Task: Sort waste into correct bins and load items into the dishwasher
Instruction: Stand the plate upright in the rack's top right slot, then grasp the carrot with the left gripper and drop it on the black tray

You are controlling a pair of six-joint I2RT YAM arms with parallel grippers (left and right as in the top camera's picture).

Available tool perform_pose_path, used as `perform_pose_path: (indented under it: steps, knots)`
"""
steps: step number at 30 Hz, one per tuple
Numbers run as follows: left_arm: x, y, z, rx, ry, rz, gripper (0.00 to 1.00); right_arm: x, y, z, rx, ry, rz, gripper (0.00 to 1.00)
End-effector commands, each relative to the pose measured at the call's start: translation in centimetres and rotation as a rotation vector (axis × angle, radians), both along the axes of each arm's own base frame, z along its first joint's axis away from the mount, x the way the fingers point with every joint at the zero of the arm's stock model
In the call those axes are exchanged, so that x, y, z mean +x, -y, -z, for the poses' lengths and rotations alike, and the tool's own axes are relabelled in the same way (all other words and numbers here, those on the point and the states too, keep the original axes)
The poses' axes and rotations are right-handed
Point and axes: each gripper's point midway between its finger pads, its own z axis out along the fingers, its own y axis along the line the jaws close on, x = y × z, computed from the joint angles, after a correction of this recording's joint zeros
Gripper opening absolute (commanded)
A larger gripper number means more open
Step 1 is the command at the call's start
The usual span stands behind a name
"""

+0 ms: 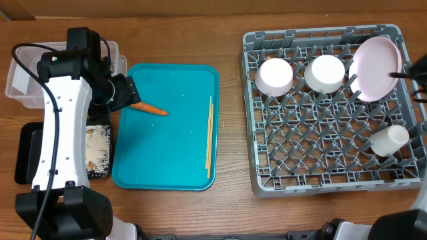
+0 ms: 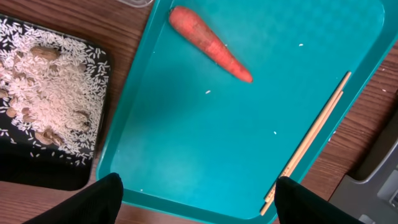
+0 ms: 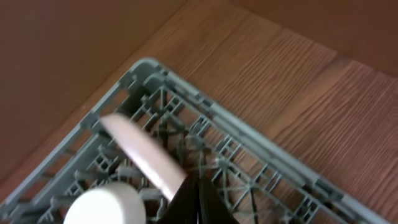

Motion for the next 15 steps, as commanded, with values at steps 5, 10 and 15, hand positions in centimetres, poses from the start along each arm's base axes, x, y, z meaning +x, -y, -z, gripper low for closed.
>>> perform_pose_path:
  steps: [5, 10, 15]
  knots:
    - [0.1, -0.1, -0.5, 0.012, 0.016, 0.019, 0.8, 2.3, 1.5, 4.4, 0.172, 0.009, -0.106, 0.04]
    - [0.1, -0.1, -0.5, 0.011, 0.015, 0.019, 0.8, 5.7, -2.4, 7.1, 0.319, 0.048, -0.337, 0.04]
    - [0.0, 0.0, -0.5, 0.008, 0.013, 0.02, 0.8, 6.4, -9.2, 8.1, 0.405, 0.051, -0.695, 0.04]
